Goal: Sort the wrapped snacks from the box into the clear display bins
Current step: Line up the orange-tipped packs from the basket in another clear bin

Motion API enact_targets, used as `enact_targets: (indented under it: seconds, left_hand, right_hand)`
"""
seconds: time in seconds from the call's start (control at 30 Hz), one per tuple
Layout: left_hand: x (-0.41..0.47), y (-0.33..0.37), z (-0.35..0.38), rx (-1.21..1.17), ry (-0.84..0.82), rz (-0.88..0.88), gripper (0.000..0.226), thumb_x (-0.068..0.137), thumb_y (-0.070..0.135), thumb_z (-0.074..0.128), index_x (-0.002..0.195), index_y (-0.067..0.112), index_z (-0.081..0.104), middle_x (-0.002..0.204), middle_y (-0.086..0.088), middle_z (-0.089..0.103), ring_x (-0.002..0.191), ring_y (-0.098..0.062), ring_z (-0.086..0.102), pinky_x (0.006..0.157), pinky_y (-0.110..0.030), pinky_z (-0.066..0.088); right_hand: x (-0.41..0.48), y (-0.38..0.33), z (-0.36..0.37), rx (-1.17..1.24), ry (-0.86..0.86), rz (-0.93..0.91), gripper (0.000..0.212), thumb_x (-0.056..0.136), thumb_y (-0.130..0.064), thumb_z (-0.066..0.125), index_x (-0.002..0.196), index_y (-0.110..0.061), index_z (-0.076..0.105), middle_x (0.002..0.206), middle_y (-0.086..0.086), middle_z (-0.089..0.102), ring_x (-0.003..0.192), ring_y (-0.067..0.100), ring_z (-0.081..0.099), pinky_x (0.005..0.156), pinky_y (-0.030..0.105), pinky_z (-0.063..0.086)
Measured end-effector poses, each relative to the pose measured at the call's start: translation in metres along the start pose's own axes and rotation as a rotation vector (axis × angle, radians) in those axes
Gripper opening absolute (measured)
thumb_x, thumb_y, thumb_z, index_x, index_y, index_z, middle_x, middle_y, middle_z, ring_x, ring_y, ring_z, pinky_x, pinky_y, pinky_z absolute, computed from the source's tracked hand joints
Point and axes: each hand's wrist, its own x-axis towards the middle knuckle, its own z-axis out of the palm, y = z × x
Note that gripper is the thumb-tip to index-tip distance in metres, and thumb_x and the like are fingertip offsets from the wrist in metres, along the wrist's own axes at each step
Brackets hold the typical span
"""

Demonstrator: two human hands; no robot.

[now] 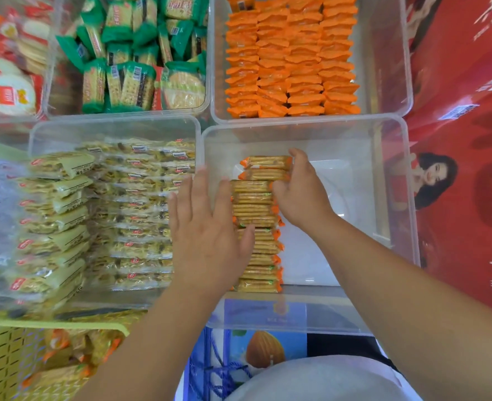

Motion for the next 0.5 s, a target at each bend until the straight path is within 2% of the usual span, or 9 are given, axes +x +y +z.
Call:
enact_targets:
  seconds: [0.1,0.13,0.2,0.3,0.4,0.5]
  left_hand:
    - [-0.018,0.0,0.008,-0.057,-0.088,-0.06,0.098,0.089,0.045,0.069,0.159,-0.002,0.02,0.166,-0.029,0.011,0.154,-0.045,0.016,0.123,-0.06,0.021]
    - [-0.02,0.001,0.01,-0.067,-0.101,-0.06,0.1,0.089,0.044,0.069,0.16,-0.004,0.016,0.167,-0.029,0.007,0.155,-0.045,0.014,0.123,-0.06,0.022]
    - [-0.022,0.0,0.014,-0.093,-0.087,-0.062,0.1,0.09,0.042,0.067,0.159,-0.006,0.013,0.167,-0.028,0.005,0.155,-0.043,0.012,0.123,-0.059,0.022]
    - [-0.021,-0.001,0.016,-0.104,-0.095,-0.065,0.097,0.092,0.038,0.065,0.159,-0.006,0.012,0.167,-0.027,0.002,0.156,-0.041,0.008,0.125,-0.056,0.019]
    - [-0.022,-0.001,0.016,-0.116,-0.108,-0.059,0.094,0.092,0.034,0.066,0.16,-0.005,0.013,0.167,-0.027,0.0,0.156,-0.042,0.008,0.125,-0.056,0.019]
    - [-0.022,-0.001,0.016,-0.139,-0.097,-0.064,0.09,0.092,0.026,0.067,0.159,-0.006,0.017,0.167,-0.028,0.003,0.156,-0.042,0.009,0.125,-0.055,0.019]
  right_hand:
    - [-0.009,-0.003,0.006,0.161,-0.032,0.098,0.079,0.093,-0.024,0.05,0.16,-0.02,0.008,0.158,0.004,0.037,0.136,0.025,0.047,0.11,0.046,0.041]
    - [-0.011,-0.005,0.01,0.214,-0.041,0.113,0.077,0.094,-0.026,0.048,0.16,-0.02,0.008,0.157,0.005,0.039,0.137,0.026,0.047,0.112,0.047,0.041]
    - [-0.013,-0.011,0.017,0.282,-0.043,0.106,0.066,0.092,-0.029,0.047,0.153,-0.02,0.024,0.148,0.008,0.049,0.132,0.027,0.051,0.109,0.049,0.043]
    - [-0.012,-0.02,0.03,0.245,-0.097,0.071,0.062,0.092,-0.028,0.05,0.15,-0.017,0.03,0.147,0.006,0.049,0.131,0.025,0.051,0.108,0.047,0.044]
    - [-0.009,-0.021,0.041,0.142,-0.167,0.018,0.069,0.093,-0.03,0.054,0.154,-0.015,0.025,0.158,0.007,0.035,0.143,0.023,0.039,0.114,0.046,0.038]
    - [-0.009,-0.013,0.042,0.063,-0.16,-0.036,0.074,0.094,-0.038,0.056,0.156,-0.014,0.021,0.162,0.009,0.027,0.148,0.024,0.03,0.119,0.047,0.033]
